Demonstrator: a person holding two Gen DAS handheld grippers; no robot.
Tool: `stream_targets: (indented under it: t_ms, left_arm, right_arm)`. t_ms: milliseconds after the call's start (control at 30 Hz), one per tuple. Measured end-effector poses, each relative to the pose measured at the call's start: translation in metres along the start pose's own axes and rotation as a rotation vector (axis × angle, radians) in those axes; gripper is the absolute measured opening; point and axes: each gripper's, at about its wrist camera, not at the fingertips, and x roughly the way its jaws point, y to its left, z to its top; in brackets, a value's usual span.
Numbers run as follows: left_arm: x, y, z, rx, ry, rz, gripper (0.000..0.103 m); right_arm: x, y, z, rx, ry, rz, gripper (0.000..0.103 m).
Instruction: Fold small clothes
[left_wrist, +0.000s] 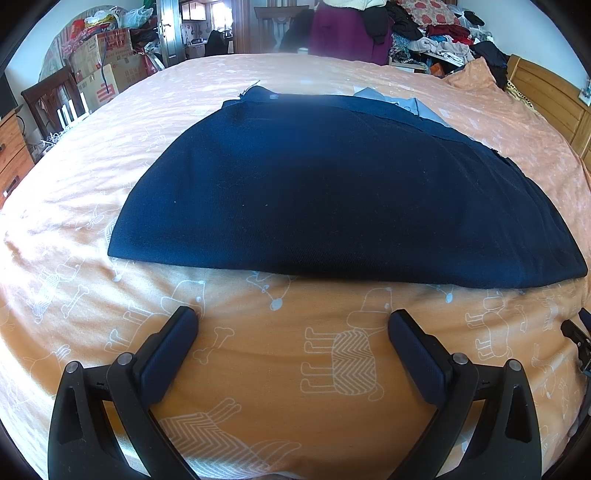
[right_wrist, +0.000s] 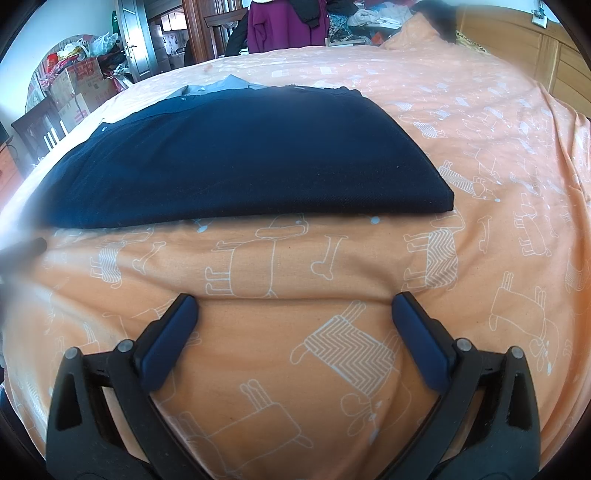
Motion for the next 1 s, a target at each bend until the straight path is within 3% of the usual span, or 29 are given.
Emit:
stream_targets:
  t_ms: [1000]
  left_arm:
    - [0.0004, -0.0007, 0.0012, -0.004, -0.001, -0.005, 0.103]
  right_arm:
    - [0.0006, 0.0011, -0.0004, 0.002, 0.0, 0.001, 0.103]
